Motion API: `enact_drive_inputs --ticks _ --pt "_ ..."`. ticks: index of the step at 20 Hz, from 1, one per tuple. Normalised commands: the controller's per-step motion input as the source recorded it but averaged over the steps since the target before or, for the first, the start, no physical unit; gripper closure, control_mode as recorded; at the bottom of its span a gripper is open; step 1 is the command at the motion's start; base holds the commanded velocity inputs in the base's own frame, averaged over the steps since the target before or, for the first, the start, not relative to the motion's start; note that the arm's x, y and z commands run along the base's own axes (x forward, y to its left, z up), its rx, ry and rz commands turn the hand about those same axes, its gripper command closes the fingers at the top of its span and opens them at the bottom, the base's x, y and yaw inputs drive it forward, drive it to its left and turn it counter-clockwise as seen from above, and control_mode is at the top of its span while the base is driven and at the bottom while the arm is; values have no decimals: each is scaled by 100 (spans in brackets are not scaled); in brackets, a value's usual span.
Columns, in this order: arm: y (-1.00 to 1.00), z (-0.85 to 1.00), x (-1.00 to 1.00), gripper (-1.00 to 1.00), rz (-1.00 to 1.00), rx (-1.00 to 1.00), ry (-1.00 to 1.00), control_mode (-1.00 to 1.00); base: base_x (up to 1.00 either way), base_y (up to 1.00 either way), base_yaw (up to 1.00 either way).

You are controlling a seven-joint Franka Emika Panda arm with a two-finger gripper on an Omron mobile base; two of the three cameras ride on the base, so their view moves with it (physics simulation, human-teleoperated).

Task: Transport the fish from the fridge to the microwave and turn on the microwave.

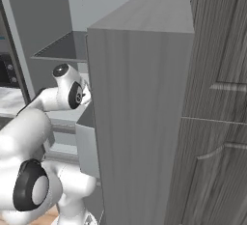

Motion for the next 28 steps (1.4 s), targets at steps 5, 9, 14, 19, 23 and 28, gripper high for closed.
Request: enact_drive_inputs --ticks 5,9,14,19,23,28 --pt "0 43 -65 100 2 0 0 -100 0 0 0" --pt "0 35 -52 100 14 0 0 -100 0 0 0" --pt "0 28 -56 100 17 0 3 -100 0 0 0" --pt "0 41 -45 100 8 0 8 -100 0 0 0" --pt "0 40 -39 100 2 0 5 -100 0 0 0" --pt "0 28 -39 100 5 0 0 -100 0 0 0"
